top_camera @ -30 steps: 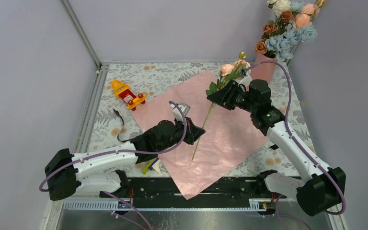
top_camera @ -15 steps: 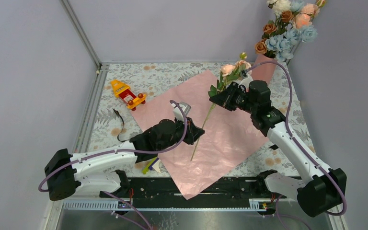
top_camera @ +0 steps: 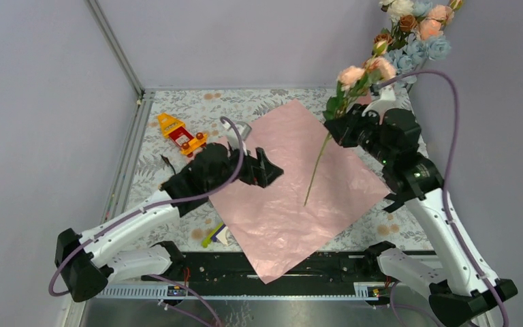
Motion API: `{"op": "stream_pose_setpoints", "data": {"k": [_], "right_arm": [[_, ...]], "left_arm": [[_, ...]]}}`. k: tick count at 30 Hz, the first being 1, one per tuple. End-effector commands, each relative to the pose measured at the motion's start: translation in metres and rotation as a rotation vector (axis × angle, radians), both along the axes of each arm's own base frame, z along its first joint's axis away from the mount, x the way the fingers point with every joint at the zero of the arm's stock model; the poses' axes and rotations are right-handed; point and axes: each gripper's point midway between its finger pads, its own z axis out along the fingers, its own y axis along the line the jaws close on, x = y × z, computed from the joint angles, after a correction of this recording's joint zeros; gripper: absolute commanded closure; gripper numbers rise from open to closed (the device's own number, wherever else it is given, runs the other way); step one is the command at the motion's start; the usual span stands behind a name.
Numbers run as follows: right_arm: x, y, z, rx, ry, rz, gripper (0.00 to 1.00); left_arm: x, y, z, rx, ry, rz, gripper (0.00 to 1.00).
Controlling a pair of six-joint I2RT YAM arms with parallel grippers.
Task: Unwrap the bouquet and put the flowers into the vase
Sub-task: Pick up the fake flower from the wrapping paper, then insert the fake flower into the vase.
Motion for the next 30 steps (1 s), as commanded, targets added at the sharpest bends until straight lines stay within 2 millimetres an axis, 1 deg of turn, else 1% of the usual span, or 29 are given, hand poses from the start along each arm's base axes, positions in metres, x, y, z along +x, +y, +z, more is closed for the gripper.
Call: {"op": "stream_pose_setpoints", "data": {"k": [1,2,3,4,6,7,9,11,13,15,17,18,19,20,21,24,26,30], "right_arm": [[0.005,-0.059,0.054,-0.281,-0.208,-0.197,1.0],[0.011,-0.067,0.059,-0.339,-0.219,-0.226,1.0],[0.015,-0.073,0.068,-0.386,-0.245,-0.25,1.0],[0.02,-0.08,0.079,-0.425,-0.273,-0.277,1.0],[0.033,-0.088,0.096,-0.483,-0.318,-0.304,1.0],[0.038,-0.09,0.111,-0.493,-0.353,-0.314,1.0],[0.054,-0.094,0.129,-0.503,-0.397,-0.335,1.0],[0.072,-0.099,0.143,-0.499,-0.433,-0.343,1.0],[0.092,-0.109,0.157,-0.497,-0.475,-0.374,1.0],[0.109,-0.12,0.168,-0.496,-0.506,-0.409,1.0],[0.124,-0.131,0.178,-0.488,-0.542,-0.445,1.0],[0.131,-0.138,0.182,-0.485,-0.559,-0.466,1.0],[0.136,-0.144,0.188,-0.485,-0.58,-0.486,1.0],[0.144,-0.148,0.19,-0.489,-0.594,-0.502,1.0],[0.146,-0.154,0.197,-0.488,-0.617,-0.523,1.0],[0.161,-0.165,0.206,-0.483,-0.654,-0.567,1.0],[0.168,-0.171,0.216,-0.472,-0.691,-0.596,1.0],[0.177,-0.181,0.229,-0.467,-0.731,-0.633,1.0]], "left_arm": [[0.007,0.046,0.026,0.036,-0.009,-0.045,0.13],[0.011,0.06,0.028,0.059,-0.014,-0.03,0.12],[0.022,0.079,0.029,0.083,-0.025,0.012,0.11],[0.029,0.094,0.03,0.11,-0.025,0.038,0.11],[0.041,0.122,0.031,0.16,-0.032,0.099,0.1],[0.047,0.136,0.031,0.172,-0.031,0.127,0.1],[0.062,0.163,0.028,0.192,-0.031,0.227,0.1],[0.072,0.182,0.028,0.189,-0.049,0.305,0.09],[0.083,0.204,0.026,0.208,-0.077,0.411,0.09],[0.091,0.23,0.021,0.261,-0.098,0.522,0.09],[0.093,0.253,0.019,0.327,-0.106,0.61,0.09],[0.092,0.262,0.017,0.355,-0.112,0.643,0.09],[0.092,0.268,0.015,0.371,-0.115,0.671,0.09],[0.091,0.269,0.014,0.372,-0.117,0.678,0.09],[0.09,0.268,0.012,0.368,-0.117,0.669,0.09],[0.091,0.268,0.011,0.368,-0.116,0.665,0.09],[0.092,0.268,0.01,0.368,-0.111,0.667,0.09],[0.093,0.271,0.01,0.368,-0.109,0.676,0.09]]}}
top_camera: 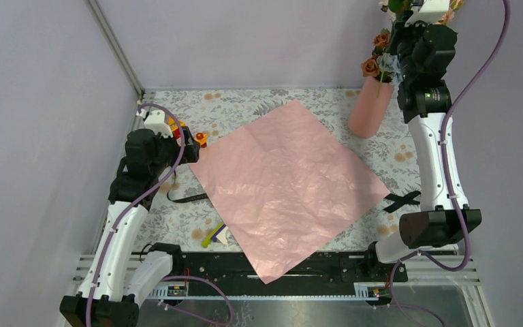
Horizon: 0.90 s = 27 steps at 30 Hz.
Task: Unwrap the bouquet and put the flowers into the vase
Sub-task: Insert the fake flower into the vase.
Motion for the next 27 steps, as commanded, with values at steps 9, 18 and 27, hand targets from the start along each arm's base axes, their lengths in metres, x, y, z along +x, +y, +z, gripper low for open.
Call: {"op": "stream_pose_setpoints", "data": {"k": [9,18,27], "right_arm": [[0.005,-0.023,0.086,-0.031,-0.3,-0.074,1.0],[0.022,-0.022,0.041,-0.01,-0.255,-0.06,1.0],[0.037,-0.04,-0.022,0.04,-0.157,-0.086,1.0]], "left_arm": [[0.006,0.016,0.01,0.021,-0.049,0.054,0.09],[0.006,0.018,0.01,0.016,-0.05,0.06,0.09],[0.006,0.018,0.011,0.012,-0.054,0.057,0.09]]}}
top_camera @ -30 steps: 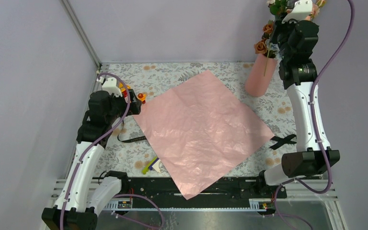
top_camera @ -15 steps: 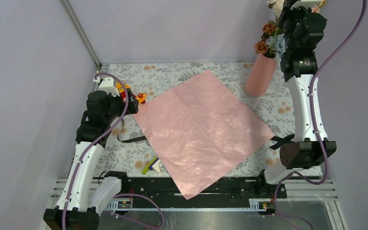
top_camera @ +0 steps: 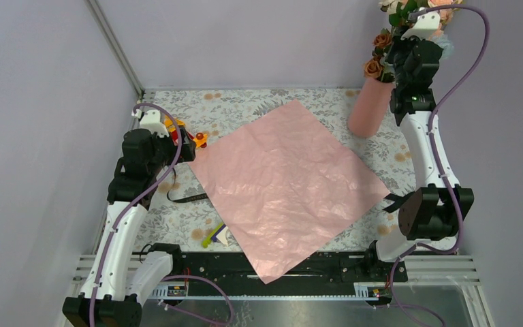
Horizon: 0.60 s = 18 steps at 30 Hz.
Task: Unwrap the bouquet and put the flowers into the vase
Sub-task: Insert the fake flower into the vase.
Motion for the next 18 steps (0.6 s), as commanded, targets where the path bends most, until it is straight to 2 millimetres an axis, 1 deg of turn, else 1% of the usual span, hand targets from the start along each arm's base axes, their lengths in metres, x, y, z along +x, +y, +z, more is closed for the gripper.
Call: {"op": "stream_pose_setpoints", "data": {"k": [1,6,18], "right_arm": [[-0.009,-0.009,0.024,0.041,-0.104,-0.017,1.0],[-0.001,-0.012,-0.002,0.065,-0.065,-0.012,1.0],[0.003,-0.007,-0.044,0.087,-0.008,0.017,1.0]], "left_arm": [[0.004,0.003,0.011,0.006,-0.054,0.005,0.09],[0.004,0.003,0.011,0.005,-0.051,0.004,0.09],[0.004,0.002,0.01,-0.001,-0.051,-0.002,0.09]]}}
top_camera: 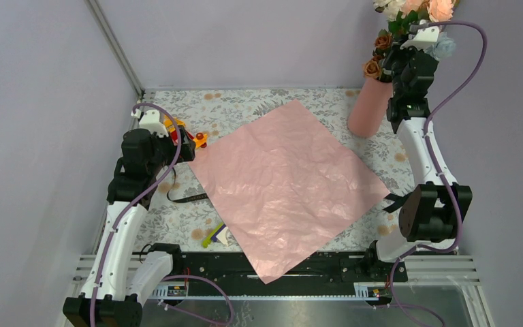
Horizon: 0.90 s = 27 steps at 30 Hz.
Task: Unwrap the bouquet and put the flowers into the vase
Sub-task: Insert the fake flower into the vase.
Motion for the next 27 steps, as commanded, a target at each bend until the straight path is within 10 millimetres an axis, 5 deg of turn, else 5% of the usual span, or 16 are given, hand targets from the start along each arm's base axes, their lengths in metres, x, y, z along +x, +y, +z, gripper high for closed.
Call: {"op": "stream_pose_setpoints", "data": {"k": [1,7,13,22,27], "right_arm": [[-0.001,0.001,-0.02,0.011,0.038,0.016,1.0],[0.0,0.002,-0.034,0.019,0.044,0.022,1.0],[-0.012,0.003,-0.027,0.009,0.02,0.022,1.0],[-0.037,-0.001,0.038,0.021,-0.112,-0.006,1.0],[-0.036,0.0,0.043,0.006,-0.119,0.002,1.0]], "left_arm": [[0.004,0.001,0.01,0.001,-0.05,-0.005,0.09],[0.005,0.0,0.009,-0.001,-0.048,-0.008,0.09],[0.005,0.0,0.009,-0.004,-0.047,-0.011,0.09],[0.004,-0.003,0.01,-0.014,-0.051,-0.022,0.09],[0.003,-0.003,0.011,-0.015,-0.055,-0.022,0.09]]}}
